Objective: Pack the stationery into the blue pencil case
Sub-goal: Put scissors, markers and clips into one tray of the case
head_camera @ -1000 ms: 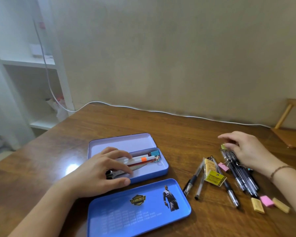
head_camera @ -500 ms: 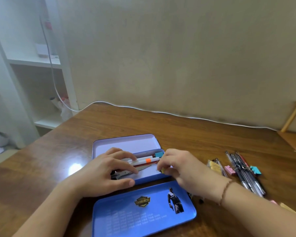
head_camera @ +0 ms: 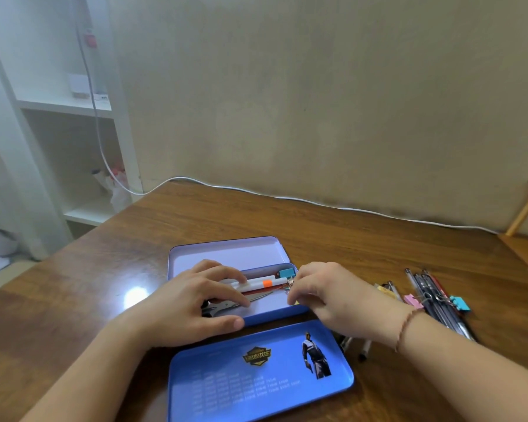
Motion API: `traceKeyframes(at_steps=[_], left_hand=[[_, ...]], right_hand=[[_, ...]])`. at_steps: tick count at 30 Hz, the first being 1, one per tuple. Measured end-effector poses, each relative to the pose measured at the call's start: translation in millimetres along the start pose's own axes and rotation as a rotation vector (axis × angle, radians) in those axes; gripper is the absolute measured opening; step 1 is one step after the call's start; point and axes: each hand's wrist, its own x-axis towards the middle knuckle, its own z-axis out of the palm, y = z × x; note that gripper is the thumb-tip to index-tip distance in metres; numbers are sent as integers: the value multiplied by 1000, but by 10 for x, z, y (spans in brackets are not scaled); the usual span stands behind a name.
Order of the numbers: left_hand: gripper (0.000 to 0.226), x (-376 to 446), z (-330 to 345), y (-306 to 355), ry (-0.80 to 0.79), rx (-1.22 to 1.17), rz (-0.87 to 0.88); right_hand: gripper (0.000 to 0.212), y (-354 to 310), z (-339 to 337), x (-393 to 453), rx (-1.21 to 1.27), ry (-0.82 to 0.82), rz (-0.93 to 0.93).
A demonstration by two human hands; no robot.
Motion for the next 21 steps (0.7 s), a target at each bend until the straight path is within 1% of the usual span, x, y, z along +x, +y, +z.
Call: traceKeyframes(at_steps=[3, 4, 6, 7, 13, 15, 16, 18, 20, 21], left_hand=[[41, 0, 0, -3, -4, 3, 0], [41, 3, 1, -4, -4, 6, 2], [41, 1, 2, -9, -6, 7, 5], [41, -2, 2, -10, -4, 5, 7], [37, 1, 11, -12, 26, 8, 35], [37, -4, 16, -17, 37, 10, 43], [38, -7, 20, -22, 43, 11, 45], [40, -15, 27, -33, 56, 9, 49], [42, -20, 31, -51, 70, -1, 49], [42, -21, 34, -57, 75, -3, 50]], right_hand=[[20, -19, 32, -8, -112, 82, -67], [25, -27, 48, -10, -146, 91, -66], [38, -15, 94, -10, -196, 56, -47], [40, 4, 114, -15, -205, 41, -36], [34, 141, 163, -81, -198, 77, 4], [34, 161, 112, -98, -139, 88, -8], [33, 192, 56, -115, -100, 118, -1], [29, 317, -106, -179, -33, 226, 56], [13, 563, -286, -308, -9, 330, 168], [11, 719, -367, -403, -20, 357, 232]])
